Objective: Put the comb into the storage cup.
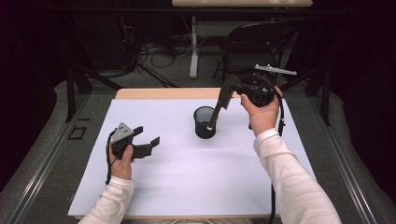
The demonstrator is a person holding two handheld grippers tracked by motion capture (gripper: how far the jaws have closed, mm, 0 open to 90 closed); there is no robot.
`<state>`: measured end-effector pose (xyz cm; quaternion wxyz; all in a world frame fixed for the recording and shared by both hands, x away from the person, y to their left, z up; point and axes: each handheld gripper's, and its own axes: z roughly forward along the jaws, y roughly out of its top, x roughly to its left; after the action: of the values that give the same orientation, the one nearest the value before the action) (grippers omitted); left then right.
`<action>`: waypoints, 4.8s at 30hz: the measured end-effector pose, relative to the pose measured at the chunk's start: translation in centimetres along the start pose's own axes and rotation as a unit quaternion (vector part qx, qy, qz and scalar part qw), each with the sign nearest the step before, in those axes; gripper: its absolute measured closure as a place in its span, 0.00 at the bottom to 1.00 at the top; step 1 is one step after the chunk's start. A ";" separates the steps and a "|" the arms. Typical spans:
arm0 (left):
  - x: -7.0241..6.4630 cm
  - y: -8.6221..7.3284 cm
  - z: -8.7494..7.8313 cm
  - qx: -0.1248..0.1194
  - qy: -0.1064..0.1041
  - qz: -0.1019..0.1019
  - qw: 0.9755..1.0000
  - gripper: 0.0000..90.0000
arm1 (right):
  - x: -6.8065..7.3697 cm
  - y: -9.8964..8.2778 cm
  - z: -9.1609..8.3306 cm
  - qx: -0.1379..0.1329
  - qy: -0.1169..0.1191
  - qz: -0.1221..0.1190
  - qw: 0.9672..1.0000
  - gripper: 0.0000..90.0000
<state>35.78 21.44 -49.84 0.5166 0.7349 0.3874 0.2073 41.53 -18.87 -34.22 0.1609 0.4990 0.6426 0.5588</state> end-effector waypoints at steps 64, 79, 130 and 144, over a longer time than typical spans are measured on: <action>0.2 0.0 -0.1 -0.002 0.000 -0.004 1.000 0.18 | -0.7 0.5 5.5 -0.005 -0.055 0.032 0.998 0.97; 0.3 0.0 -0.1 -0.002 0.001 -0.005 1.000 0.18 | -2.2 -1.2 6.7 0.005 -0.061 0.058 0.996 0.97; 0.3 -0.1 -0.1 -0.001 0.001 -0.004 1.000 0.18 | -2.6 -4.8 9.8 0.032 -0.060 0.079 0.995 0.97; 0.3 -0.1 -0.1 0.001 0.001 -0.004 1.000 0.18 | -3.4 -5.1 9.6 0.028 -0.057 0.091 0.994 0.97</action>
<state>35.86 21.70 -49.91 0.5167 0.7336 0.3905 0.2057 48.05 -15.74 -43.00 0.1319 0.5907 0.5998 0.5234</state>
